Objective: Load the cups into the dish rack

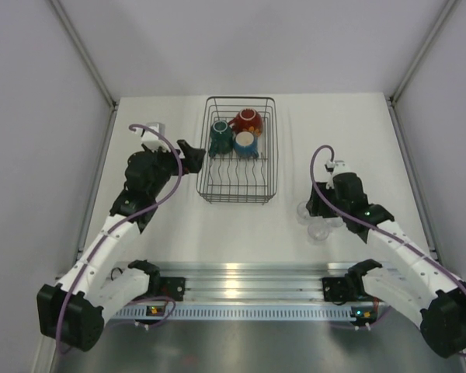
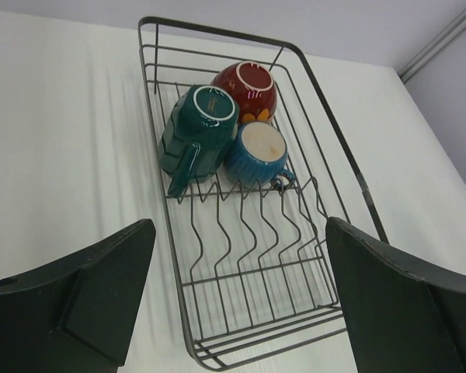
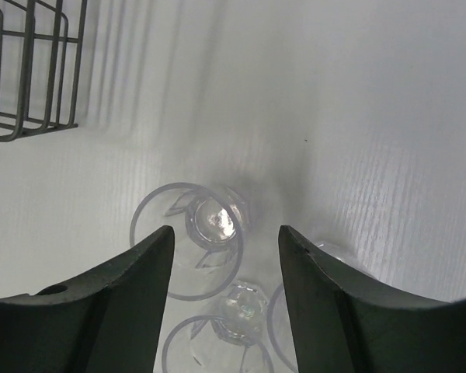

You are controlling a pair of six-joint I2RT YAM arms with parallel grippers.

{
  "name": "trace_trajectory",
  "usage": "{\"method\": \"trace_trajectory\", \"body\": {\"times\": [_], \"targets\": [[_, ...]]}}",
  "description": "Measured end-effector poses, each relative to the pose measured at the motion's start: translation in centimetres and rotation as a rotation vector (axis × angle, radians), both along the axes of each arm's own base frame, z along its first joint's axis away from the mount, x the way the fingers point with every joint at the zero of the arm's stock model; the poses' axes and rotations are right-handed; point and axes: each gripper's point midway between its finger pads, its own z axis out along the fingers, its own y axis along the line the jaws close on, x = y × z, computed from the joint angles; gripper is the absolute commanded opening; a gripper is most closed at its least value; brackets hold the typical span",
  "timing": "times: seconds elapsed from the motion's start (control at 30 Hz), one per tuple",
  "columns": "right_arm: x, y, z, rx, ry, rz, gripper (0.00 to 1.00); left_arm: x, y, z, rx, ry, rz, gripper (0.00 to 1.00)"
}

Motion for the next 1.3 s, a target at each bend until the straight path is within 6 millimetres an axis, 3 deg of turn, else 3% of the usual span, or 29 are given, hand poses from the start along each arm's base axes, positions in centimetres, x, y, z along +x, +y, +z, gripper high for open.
{"method": "trace_trajectory", "body": {"times": [0.47,0.83,0.9,1.07,1.3], "targets": [[0.2,-0.2,-2.4,-0.061,0.088,-0.002,0.43,-1.5,0.3,-1.5,0.0,0.052,-0.005,0.97],[0.6,-0.2,-3.1,-0.093,0.107,0.015,0.04,-1.7,0.3,-2.4,-0.01,0.083,-0.002,0.97],[1.0,-0.1,-2.9,-0.098,0.098,0.02,0.0,-1.7,0.2,-2.4,-0.024,0.089,0.0,0.98],[2.6,0.3,-1.2,-0.102,0.048,0.026,0.0,-1.7,-0.3,-2.8,-0.063,0.117,-0.008,0.98],[6.2,1.5,5.0,-0.05,-0.146,0.025,0.0,-1.5,-1.7,-2.9,-0.196,0.195,-0.029,0.99]]}}
